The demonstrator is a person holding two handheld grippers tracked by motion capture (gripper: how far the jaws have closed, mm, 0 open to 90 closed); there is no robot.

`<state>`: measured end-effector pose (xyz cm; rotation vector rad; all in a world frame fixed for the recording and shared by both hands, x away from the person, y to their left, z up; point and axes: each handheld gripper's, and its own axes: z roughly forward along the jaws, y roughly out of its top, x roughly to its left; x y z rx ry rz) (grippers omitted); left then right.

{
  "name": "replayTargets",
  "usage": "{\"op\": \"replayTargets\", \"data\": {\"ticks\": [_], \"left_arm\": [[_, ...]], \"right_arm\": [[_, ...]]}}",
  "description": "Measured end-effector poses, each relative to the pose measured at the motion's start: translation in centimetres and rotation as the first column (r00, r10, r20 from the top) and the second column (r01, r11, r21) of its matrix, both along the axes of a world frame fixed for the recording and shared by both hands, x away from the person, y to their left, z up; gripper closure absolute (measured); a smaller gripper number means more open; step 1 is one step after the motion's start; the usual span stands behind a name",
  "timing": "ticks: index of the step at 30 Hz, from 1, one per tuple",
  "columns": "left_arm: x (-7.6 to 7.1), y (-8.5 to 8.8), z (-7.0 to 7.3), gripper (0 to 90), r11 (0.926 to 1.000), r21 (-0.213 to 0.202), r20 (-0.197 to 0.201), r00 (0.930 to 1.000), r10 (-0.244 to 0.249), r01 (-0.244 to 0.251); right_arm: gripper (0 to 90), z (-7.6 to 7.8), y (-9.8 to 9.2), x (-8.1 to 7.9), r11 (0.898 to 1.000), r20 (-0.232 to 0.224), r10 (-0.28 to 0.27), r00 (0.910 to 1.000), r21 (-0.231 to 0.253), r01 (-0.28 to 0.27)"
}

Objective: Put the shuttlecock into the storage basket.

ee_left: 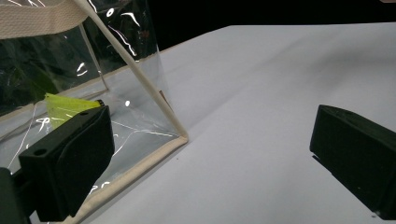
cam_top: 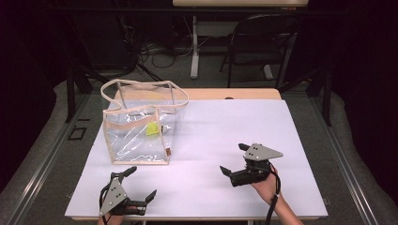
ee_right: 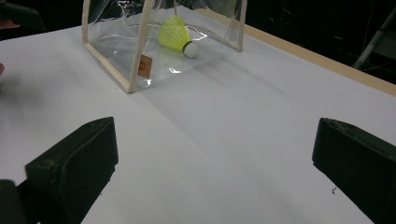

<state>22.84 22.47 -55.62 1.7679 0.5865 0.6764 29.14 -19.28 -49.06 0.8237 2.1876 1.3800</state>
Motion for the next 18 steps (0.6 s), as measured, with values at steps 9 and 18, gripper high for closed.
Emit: {"op": "replayTargets", "data": {"ticks": [9,18], "left_arm": [[0.0,-0.1,0.0,0.0,1.0000,0.002,0.000,1.0000,0.001,-0.001],[0.1,-0.2,-0.1,0.0,1.0000,0.000,-0.001,1.0000,0.000,0.000]], "right_arm": [[0.0,-1.3,-1.6,-1.3,1.000,0.017,-0.003,0.9999,0.010,0.003],[0.0,-2.5,-3.1,-2.3,1.000,0.043,0.011,0.9990,0.011,-0.011]]}}
